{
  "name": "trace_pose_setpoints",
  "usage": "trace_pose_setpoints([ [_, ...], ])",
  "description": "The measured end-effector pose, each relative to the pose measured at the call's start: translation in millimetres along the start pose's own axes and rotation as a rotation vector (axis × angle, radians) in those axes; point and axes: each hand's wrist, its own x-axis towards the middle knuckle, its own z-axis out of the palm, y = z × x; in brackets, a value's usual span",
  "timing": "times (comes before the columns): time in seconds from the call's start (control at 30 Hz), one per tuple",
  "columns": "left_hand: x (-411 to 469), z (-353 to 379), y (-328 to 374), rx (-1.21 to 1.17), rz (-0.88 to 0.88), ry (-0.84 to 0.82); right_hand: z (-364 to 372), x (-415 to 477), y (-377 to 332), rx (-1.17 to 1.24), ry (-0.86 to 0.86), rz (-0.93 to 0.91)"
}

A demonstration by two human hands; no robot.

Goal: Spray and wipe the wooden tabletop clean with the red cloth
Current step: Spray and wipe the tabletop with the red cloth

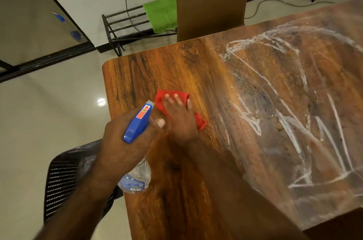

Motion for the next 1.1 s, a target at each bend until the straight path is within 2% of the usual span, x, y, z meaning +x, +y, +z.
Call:
trace_pose_setpoints([
  [0.07, -4, 4, 1, 0.002, -0.008, -0.01, 1, -18, 4, 0.028, -0.082, -0.145],
  [0.13, -8, 6, 0, -0.021, -0.004, -0.02, -10, -17, 38, 0.028, -0.022, -0.169],
  [0.3, -21, 12, -7, -0.051, 0.041, -0.058, -41, -4, 114, 0.032, 0.197, 0.236],
  [0.43, -32, 18, -13, -0.048, 0.022, -0.065, -34, -20, 75, 0.031, 0.225, 0.311],
  [0.5, -37, 19, -15, -0.038, 0.022, -0.07, -18, -48, 32, 0.072, 0.154, 0.219],
  [0.57, -40, 20, -15, -0.031, 0.019, -0.08, -4, -73, 6, 0.089, 0.023, 0.033],
  [0.63, -44, 21, -16, -0.043, 0.006, -0.088, -3, -84, 20, 0.061, -0.056, -0.131],
  [0.67, -47, 20, -16, -0.048, 0.003, -0.083, -9, -83, 37, 0.052, -0.044, -0.157],
  [0.7, -49, 19, -18, -0.045, 0.011, -0.076, -18, -82, 57, 0.066, -0.018, -0.122],
  [0.8, -60, 15, -23, -0.022, 0.052, -0.079, -48, -72, 117, 0.075, 0.142, 0.172],
  [0.87, -66, 12, -29, -0.032, 0.056, -0.077, -56, -70, 129, 0.05, 0.199, 0.268],
  [1.0, -81, 8, -36, -0.067, 0.042, -0.078, -31, -100, 63, 0.03, 0.201, 0.298],
  [1.1, -91, 10, -32, -0.063, 0.047, -0.054, 2, -158, 0, 0.091, 0.081, 0.026],
])
